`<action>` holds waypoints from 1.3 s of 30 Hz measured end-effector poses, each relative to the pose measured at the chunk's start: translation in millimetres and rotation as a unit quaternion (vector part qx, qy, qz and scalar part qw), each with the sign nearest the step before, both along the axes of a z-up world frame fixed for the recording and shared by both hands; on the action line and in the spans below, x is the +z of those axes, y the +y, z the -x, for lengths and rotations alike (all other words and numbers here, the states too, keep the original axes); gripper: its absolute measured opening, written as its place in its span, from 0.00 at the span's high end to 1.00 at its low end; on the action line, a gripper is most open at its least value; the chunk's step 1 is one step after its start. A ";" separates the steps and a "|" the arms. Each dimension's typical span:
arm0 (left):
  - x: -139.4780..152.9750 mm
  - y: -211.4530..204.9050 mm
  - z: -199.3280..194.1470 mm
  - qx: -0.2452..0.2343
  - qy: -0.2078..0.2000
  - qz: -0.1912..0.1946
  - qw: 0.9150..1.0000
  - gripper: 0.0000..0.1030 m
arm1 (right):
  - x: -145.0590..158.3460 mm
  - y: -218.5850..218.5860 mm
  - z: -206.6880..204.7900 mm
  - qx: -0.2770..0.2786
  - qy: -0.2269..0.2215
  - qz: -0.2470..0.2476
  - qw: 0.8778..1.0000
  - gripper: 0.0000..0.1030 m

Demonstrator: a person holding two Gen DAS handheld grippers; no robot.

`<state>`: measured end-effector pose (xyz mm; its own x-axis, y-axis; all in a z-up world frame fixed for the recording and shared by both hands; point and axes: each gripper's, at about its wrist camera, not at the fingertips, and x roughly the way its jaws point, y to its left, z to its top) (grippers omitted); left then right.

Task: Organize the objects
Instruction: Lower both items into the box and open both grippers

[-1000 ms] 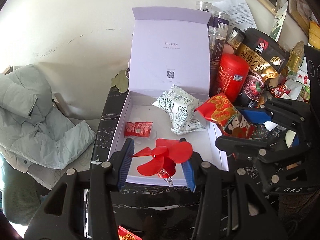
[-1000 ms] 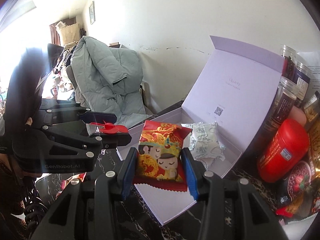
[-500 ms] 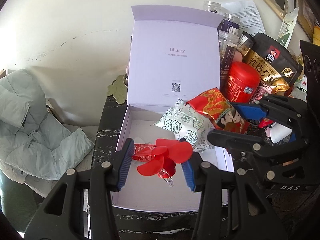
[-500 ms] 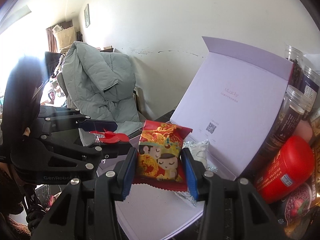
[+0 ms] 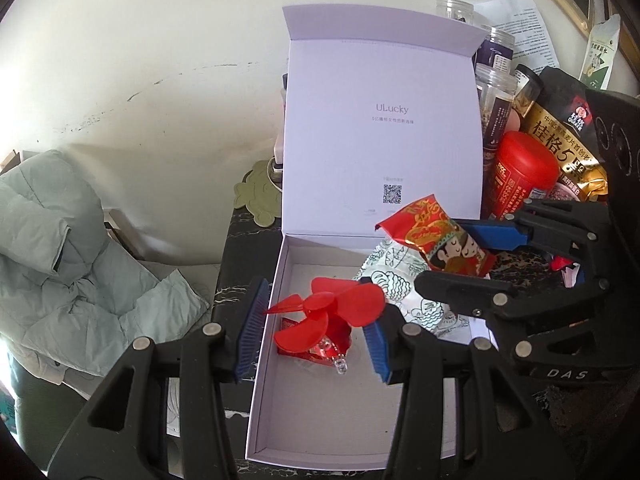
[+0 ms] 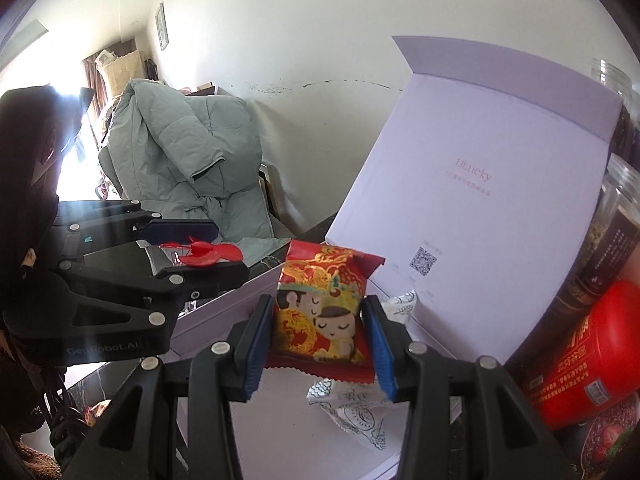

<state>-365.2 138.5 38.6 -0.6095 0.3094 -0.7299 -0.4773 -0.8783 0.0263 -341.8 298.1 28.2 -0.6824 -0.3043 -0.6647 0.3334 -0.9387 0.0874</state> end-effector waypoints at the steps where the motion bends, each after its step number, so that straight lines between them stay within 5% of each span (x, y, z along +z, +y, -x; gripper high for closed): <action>1: -3.5 1.7 2.7 -0.002 -0.005 -0.002 1.000 0.57 | -1.5 2.0 1.2 -0.001 -0.002 0.002 1.000 0.56; 22: -65.4 29.5 49.4 -0.019 -0.075 0.005 0.997 0.57 | -42.4 26.0 29.0 -0.025 -0.042 0.011 0.999 0.55; 33: -70.5 27.3 52.0 -0.015 -0.076 0.010 0.997 0.57 | -41.1 17.1 29.5 -0.024 -0.040 -0.008 0.999 0.52; 39: -69.6 25.9 50.5 -0.017 -0.075 0.009 0.997 0.47 | -33.6 17.8 26.1 -0.028 -0.033 -0.008 0.999 0.45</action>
<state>-415.7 164.4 -31.0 -0.4817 0.3138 -0.8182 -0.5067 -0.8615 -0.0321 -367.9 315.9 -5.4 -0.6522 -0.2556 -0.7137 0.2744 -0.9572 0.0921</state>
